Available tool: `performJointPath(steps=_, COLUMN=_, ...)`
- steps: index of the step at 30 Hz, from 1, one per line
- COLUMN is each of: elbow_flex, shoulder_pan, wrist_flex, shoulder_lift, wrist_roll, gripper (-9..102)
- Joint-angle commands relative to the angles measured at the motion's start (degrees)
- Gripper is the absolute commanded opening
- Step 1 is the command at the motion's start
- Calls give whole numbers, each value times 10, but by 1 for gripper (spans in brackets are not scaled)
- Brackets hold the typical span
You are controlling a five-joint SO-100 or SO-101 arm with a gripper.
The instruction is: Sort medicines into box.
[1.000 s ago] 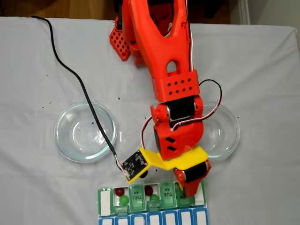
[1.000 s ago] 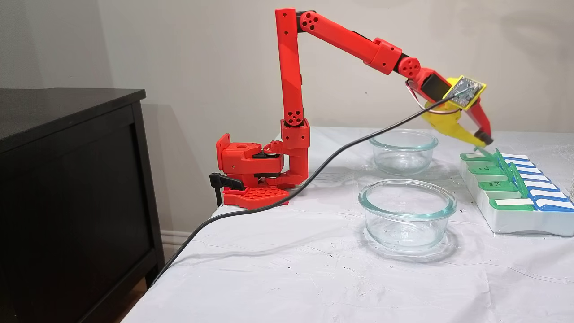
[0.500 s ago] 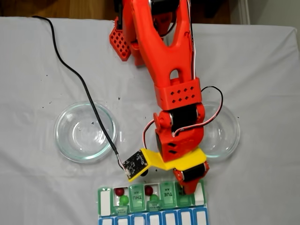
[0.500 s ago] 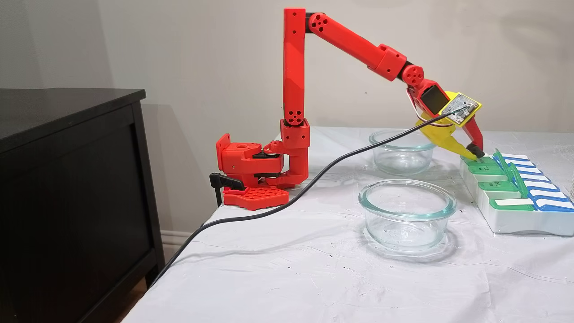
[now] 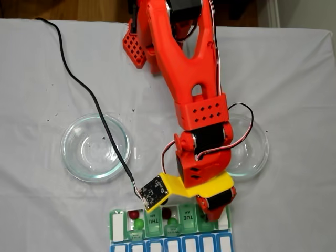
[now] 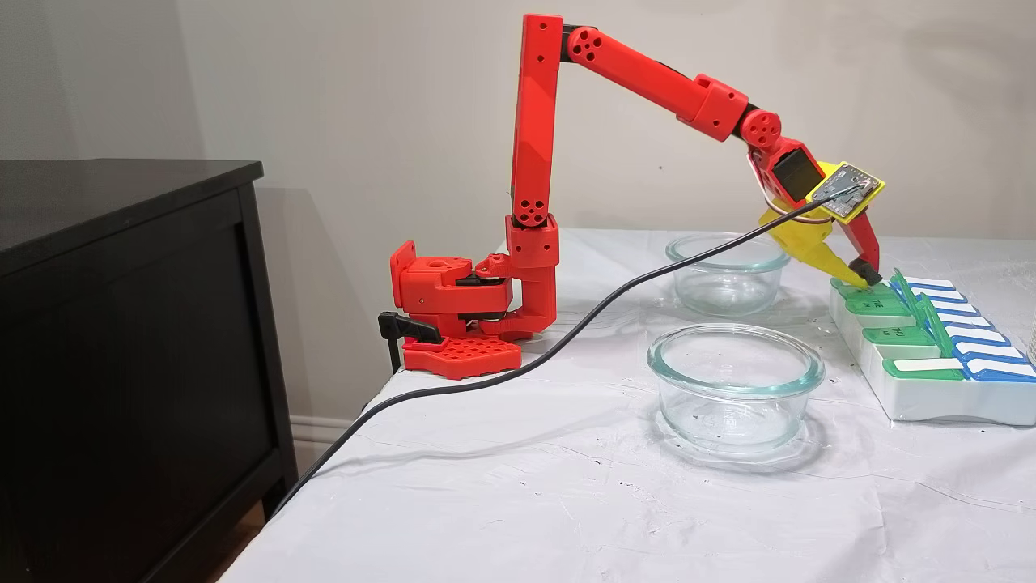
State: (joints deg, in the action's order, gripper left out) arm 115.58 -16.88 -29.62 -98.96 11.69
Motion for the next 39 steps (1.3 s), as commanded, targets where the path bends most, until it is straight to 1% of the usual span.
performJointPath(steps=1, elbow_flex=2, shoulder_pan=-4, wrist_flex=-34, shoulder_lift=-5, wrist_roll=6, gripper=0)
performJointPath(steps=13, elbow_flex=-16, shoulder_pan=5, wrist_flex=-95, shoulder_lift=3, wrist_roll=8, gripper=0)
performJointPath(steps=18, elbow_flex=-16, shoulder_pan=7, wrist_flex=-97, shoulder_lift=4, wrist_roll=2, gripper=0)
performJointPath(steps=21, elbow_flex=-14, shoulder_pan=12, wrist_flex=-81, shoulder_lift=-11, wrist_roll=-3, gripper=0)
performJointPath(steps=24, elbow_flex=-4, shoulder_pan=22, wrist_flex=-51, shoulder_lift=-65, wrist_roll=-7, gripper=0)
performJointPath(steps=28, elbow_flex=36, shoulder_pan=54, wrist_flex=33, shoulder_lift=-189, wrist_roll=-10, gripper=0)
performJointPath(steps=31, elbow_flex=18, shoulder_pan=85, wrist_flex=32, shoulder_lift=-258, wrist_roll=-17, gripper=0)
performJointPath(steps=34, elbow_flex=-3, shoulder_pan=112, wrist_flex=36, shoulder_lift=-278, wrist_roll=-19, gripper=0)
performJointPath(steps=37, elbow_flex=3, shoulder_pan=127, wrist_flex=85, shoulder_lift=-275, wrist_roll=-19, gripper=0)
performJointPath(steps=39, elbow_flex=7, shoulder_pan=128, wrist_flex=104, shoulder_lift=-267, wrist_roll=-17, gripper=0)
